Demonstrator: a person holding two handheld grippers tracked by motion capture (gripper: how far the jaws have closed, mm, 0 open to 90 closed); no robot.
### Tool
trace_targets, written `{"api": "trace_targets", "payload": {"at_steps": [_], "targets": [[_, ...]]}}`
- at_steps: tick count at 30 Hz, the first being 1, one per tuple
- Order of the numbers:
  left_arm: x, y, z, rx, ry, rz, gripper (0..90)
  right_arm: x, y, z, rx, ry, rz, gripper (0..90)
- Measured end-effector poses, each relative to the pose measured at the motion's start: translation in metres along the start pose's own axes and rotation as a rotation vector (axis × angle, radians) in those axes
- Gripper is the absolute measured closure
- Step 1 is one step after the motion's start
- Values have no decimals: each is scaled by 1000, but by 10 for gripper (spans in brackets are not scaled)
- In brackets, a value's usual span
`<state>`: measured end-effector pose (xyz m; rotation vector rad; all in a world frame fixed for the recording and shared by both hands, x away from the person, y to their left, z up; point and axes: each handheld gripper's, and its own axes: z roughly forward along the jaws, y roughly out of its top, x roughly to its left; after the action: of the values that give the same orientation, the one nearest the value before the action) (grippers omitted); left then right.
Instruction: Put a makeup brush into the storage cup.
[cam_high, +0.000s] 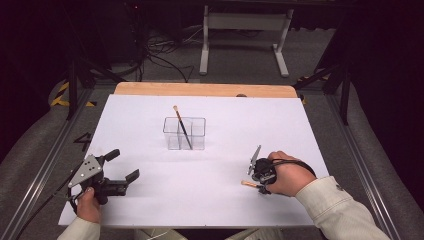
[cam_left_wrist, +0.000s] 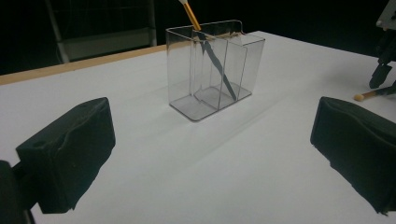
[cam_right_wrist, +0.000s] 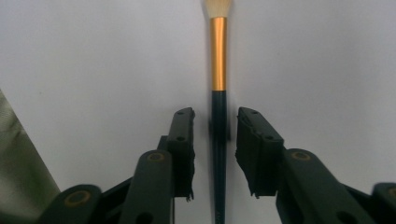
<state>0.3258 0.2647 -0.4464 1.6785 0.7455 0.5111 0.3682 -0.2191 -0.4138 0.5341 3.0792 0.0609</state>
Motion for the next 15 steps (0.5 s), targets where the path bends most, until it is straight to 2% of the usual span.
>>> {"api": "trace_targets", "payload": {"at_steps": [15], "targets": [[0,0,0,-2,1,-1,7,0,1,4,40,-11,-12,827]]}}
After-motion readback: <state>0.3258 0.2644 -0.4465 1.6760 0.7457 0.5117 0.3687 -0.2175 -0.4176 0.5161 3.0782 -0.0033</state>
